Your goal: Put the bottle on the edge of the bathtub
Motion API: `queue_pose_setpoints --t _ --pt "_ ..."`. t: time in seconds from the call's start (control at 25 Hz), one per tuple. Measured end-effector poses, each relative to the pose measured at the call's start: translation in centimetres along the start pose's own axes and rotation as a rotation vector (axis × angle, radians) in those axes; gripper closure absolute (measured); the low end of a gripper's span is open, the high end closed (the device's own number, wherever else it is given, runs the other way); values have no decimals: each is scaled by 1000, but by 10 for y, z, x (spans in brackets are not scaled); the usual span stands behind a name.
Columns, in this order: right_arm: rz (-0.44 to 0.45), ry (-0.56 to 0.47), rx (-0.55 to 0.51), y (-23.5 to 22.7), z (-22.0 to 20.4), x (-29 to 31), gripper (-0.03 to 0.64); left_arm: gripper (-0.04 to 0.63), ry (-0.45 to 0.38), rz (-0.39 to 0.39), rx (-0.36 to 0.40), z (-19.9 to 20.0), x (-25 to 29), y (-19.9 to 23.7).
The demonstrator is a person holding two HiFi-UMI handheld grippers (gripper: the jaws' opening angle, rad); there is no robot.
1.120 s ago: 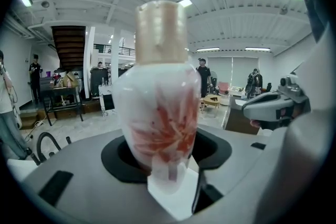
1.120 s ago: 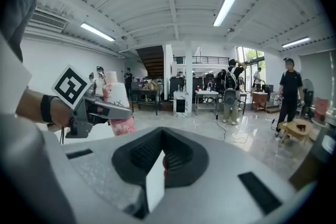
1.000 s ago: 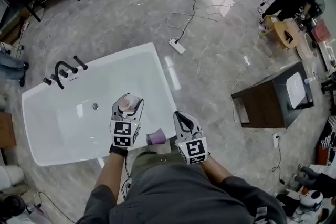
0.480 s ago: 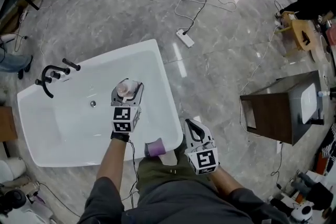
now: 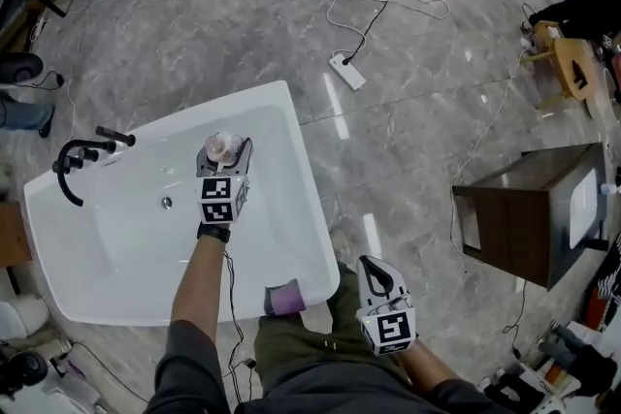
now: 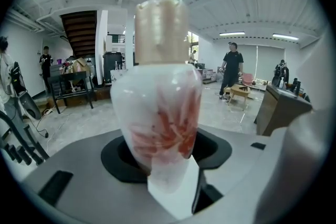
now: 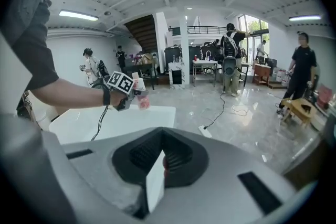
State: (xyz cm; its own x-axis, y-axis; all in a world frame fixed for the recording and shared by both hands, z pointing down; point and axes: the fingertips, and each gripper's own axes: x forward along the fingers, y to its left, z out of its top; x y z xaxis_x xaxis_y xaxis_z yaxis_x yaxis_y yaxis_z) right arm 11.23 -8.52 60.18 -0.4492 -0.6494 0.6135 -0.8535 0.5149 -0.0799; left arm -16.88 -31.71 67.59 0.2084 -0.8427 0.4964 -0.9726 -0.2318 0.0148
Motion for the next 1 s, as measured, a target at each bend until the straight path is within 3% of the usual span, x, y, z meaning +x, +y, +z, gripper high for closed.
queue_pose_setpoints --t 0.56,1.0 --pt "-32 93 59 -48 -42 27 615 362 2 62 -23 -6 131 44" --pt "-66 133 81 -77 -71 30 615 362 13 102 -26 -14 180 59"
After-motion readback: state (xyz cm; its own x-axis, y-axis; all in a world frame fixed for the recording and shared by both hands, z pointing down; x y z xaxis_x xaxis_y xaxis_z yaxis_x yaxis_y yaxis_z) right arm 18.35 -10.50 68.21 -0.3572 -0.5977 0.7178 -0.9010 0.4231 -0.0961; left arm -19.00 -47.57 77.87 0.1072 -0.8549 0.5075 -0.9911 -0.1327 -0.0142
